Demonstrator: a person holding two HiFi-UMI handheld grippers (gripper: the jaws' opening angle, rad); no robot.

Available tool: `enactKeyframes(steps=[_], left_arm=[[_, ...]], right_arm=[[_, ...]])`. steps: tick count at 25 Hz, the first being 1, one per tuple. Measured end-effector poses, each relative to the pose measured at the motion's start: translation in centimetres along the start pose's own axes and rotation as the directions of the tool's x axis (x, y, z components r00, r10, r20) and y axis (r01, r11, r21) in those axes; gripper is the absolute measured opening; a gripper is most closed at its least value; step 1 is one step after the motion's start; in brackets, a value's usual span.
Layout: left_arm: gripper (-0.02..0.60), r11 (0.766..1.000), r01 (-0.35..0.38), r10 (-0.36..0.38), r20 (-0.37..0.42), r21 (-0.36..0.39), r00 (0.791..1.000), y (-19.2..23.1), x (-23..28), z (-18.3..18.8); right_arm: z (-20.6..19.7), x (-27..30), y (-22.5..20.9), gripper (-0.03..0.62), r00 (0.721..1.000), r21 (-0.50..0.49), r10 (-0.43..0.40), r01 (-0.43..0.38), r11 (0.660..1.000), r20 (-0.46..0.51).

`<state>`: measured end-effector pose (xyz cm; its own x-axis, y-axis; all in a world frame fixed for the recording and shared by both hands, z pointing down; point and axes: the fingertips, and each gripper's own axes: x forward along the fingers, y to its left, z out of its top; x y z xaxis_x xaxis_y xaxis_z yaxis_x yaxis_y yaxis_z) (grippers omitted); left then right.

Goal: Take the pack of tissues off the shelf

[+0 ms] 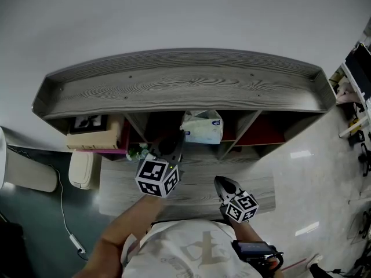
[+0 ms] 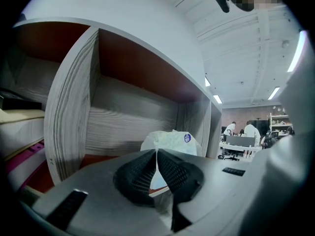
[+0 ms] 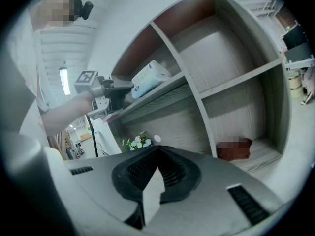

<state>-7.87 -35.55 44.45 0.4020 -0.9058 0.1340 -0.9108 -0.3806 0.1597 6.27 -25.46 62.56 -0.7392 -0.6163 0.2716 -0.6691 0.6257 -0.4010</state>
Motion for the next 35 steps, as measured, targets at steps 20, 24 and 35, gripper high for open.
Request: enactKeyframes(steps=[20,24,35], left_arm=[[0.018,0.999,0.037,-0.035,0.066,-0.029,0.997,-0.1,-2.9,0.9],[0.018,0.997,0.062,-0.059,0.080,-0.039,0.995,-0.5,-3.7,0.9],[0.017,0.990,0.132,-0.126,0.101,-0.055,0.987,-1.8,-6.4,0.2]], right_arm=[[-0.7,-0.9,1.7,0.005,1.000,-0.004,-0.026,0.026,1.000,0.010],[-0.9,-1.2,2.2,0.005,0.999,-0.004,-0.035,0.036,0.999,0.014],[-1.4,-2.4,3.5,0.005,0.997,0.002,-0.069,0.069,0.998,0.033]])
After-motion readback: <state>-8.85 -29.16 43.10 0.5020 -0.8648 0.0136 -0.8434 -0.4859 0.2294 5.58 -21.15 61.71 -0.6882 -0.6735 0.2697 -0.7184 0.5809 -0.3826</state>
